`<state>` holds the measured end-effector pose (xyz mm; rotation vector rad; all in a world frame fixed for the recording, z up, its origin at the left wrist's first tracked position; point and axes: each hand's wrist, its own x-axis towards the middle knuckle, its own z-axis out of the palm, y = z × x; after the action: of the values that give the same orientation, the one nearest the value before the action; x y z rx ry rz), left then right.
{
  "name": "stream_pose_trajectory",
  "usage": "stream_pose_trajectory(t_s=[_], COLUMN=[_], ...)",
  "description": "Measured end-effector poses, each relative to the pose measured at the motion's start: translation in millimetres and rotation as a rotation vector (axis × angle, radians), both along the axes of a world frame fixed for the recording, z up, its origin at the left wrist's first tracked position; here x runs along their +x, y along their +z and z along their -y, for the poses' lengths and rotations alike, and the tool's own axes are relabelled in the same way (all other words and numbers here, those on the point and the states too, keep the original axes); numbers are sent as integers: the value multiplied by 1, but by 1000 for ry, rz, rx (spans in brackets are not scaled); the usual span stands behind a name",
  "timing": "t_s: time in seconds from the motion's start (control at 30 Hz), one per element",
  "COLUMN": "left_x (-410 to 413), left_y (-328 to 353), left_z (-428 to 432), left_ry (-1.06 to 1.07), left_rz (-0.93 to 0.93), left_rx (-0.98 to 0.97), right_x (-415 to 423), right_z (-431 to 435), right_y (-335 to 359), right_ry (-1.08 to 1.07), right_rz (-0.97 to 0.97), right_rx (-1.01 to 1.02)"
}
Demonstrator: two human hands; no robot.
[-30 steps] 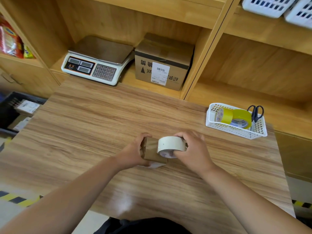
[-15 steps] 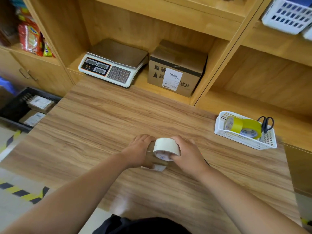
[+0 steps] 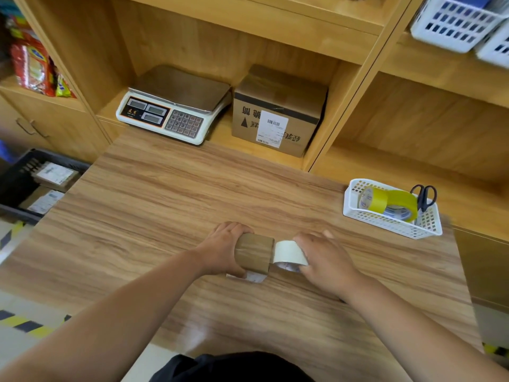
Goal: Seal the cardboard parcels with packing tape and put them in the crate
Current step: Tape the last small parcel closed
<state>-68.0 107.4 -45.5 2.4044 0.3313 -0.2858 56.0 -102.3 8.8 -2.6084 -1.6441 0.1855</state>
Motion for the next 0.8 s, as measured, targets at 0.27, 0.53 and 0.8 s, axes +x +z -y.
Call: stream_pose_trajectory(t_s=[0.27,0.53,0.8], left_x=[-1,1,5], left_y=[-3,-2,11], left_z=[0,1,5], left_ry=[6,9,-107], left_rz=[-4,-33,-100], left_rx=[-5,-26,181], right_x=[-6,-7,-9], right_z=[-3,-6,-8], right_y=[-9,-20,-36], right_ry=[-5,-24,-33], right_rz=[118,240,345], right_rx=[-109,-97,-107])
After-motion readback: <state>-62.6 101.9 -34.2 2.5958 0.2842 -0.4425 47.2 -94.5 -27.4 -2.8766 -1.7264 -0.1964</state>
